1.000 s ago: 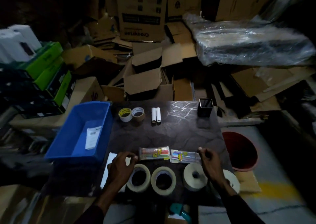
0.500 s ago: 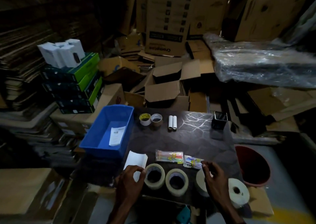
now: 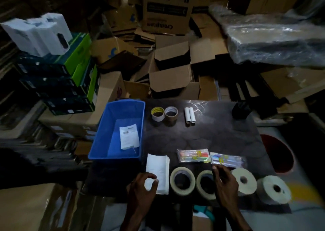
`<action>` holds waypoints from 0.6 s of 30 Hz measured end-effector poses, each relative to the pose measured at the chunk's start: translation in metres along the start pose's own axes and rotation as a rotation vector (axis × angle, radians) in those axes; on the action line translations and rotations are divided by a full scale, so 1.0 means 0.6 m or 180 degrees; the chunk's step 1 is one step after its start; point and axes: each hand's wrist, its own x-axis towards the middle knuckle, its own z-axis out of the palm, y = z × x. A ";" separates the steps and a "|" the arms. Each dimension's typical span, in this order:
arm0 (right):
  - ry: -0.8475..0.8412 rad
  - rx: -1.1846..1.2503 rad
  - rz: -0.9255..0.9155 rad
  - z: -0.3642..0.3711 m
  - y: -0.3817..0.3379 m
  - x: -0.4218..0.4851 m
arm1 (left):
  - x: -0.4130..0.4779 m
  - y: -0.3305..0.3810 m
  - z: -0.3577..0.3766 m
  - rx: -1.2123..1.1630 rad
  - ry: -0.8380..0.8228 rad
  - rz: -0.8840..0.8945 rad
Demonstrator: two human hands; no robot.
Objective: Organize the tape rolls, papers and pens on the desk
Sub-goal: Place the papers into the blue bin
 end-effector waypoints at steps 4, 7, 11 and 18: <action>-0.0002 -0.0008 0.0014 0.073 -0.006 -0.037 | 0.041 -0.044 -0.020 -0.0114 -0.0274 -0.0091; -0.0063 0.0013 -0.0003 0.129 -0.021 -0.067 | 0.073 -0.075 -0.023 -0.0495 -0.0484 -0.0175; -0.0290 -0.0037 -0.0040 0.153 -0.018 -0.085 | 0.095 -0.107 -0.006 -0.0864 -0.0804 -0.0335; -0.0441 -0.0038 0.0334 0.167 -0.014 -0.076 | 0.102 -0.140 0.028 -0.1092 -0.1305 -0.0937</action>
